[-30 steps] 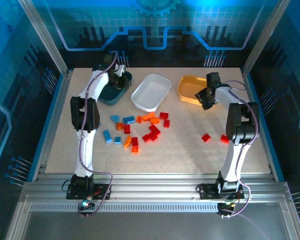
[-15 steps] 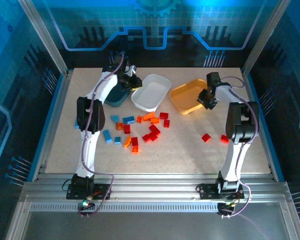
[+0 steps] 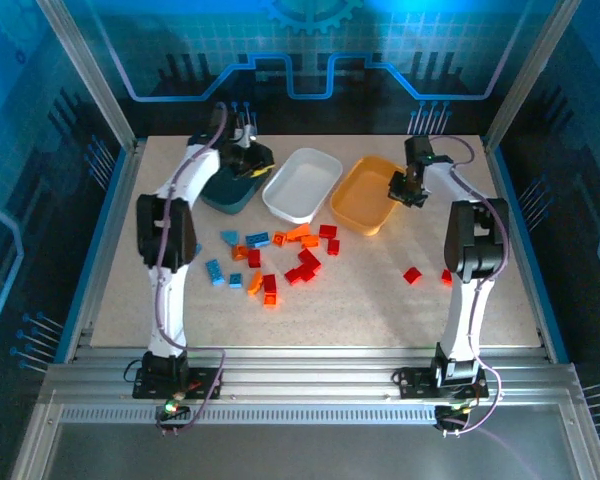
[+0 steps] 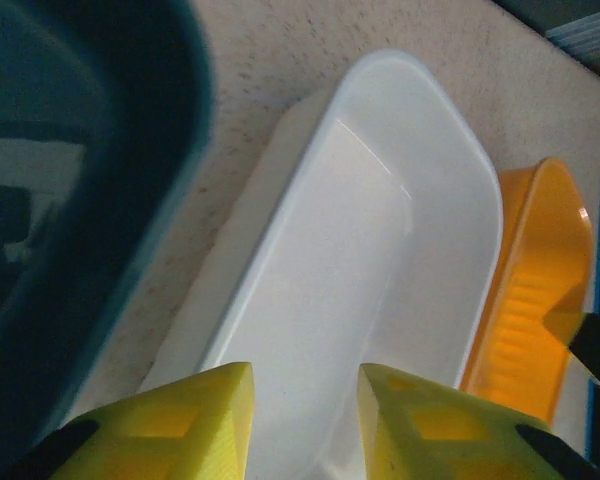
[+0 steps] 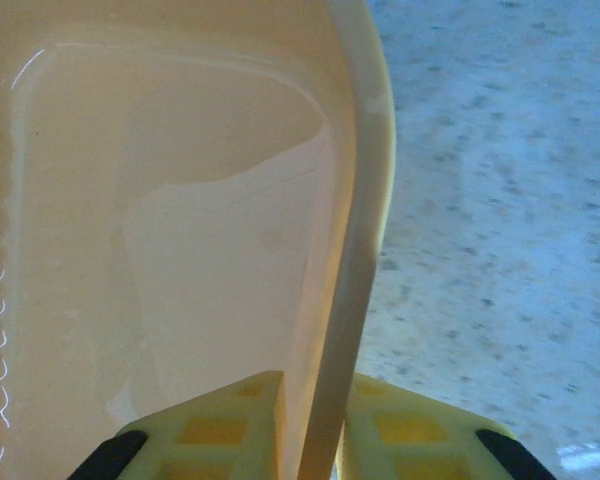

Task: Sort the legos into containers by color

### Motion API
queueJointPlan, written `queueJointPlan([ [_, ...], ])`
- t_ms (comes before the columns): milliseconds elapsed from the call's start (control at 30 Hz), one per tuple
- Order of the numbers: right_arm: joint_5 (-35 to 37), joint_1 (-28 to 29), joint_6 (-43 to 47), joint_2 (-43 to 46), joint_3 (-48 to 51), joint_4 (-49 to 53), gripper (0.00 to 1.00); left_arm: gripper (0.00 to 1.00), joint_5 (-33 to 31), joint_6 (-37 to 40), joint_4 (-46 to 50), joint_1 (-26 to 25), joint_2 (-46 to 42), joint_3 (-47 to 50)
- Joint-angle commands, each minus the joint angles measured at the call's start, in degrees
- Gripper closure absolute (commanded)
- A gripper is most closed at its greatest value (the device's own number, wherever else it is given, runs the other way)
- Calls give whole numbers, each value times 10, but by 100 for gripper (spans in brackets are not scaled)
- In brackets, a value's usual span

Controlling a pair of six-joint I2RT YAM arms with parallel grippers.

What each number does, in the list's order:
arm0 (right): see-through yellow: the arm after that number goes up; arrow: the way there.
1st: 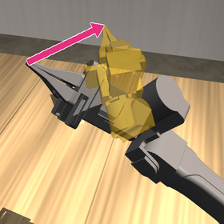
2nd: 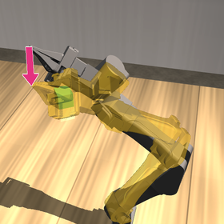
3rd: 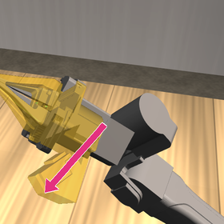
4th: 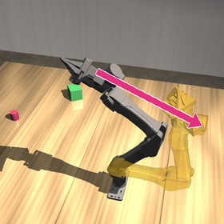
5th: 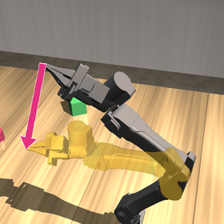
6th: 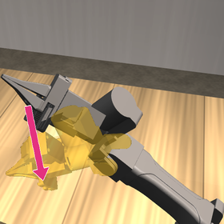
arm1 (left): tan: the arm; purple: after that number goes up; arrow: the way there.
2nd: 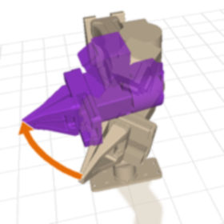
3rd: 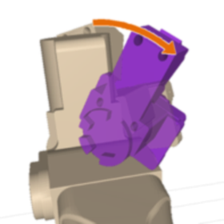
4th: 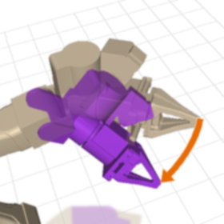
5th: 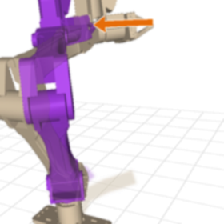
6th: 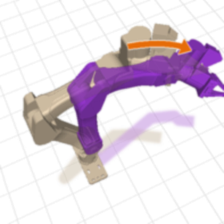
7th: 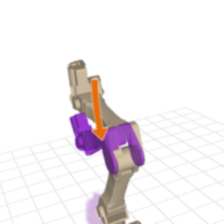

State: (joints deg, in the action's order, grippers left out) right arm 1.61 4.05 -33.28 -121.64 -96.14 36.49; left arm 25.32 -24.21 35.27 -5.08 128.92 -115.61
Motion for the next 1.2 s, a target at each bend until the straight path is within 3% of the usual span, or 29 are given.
queueJointPlan([
  [0,-13,30,19,-30,-41,10,79,64,-25,-37,-77,66,-133,105],
  [167,-30,50,16,-67,-97,9,79,56,-65,-46,-120,157,-212,232],
  [300,-48,64,32,-98,-156,32,75,50,-71,-21,-103,202,-173,217],
  [400,-54,68,51,-95,-170,47,62,48,-49,-26,-96,221,-131,183],
  [533,-48,66,68,-61,-153,52,47,40,-25,-22,-104,225,-87,141],
  [700,-47,64,75,-14,-116,57,37,38,1,-10,-99,228,-48,112],
  [967,-54,54,71,62,8,26,34,39,90,-26,-161,216,-22,135],
  [1167,-46,28,48,141,99,7,33,41,77,-7,-164,192,-20,161],
])
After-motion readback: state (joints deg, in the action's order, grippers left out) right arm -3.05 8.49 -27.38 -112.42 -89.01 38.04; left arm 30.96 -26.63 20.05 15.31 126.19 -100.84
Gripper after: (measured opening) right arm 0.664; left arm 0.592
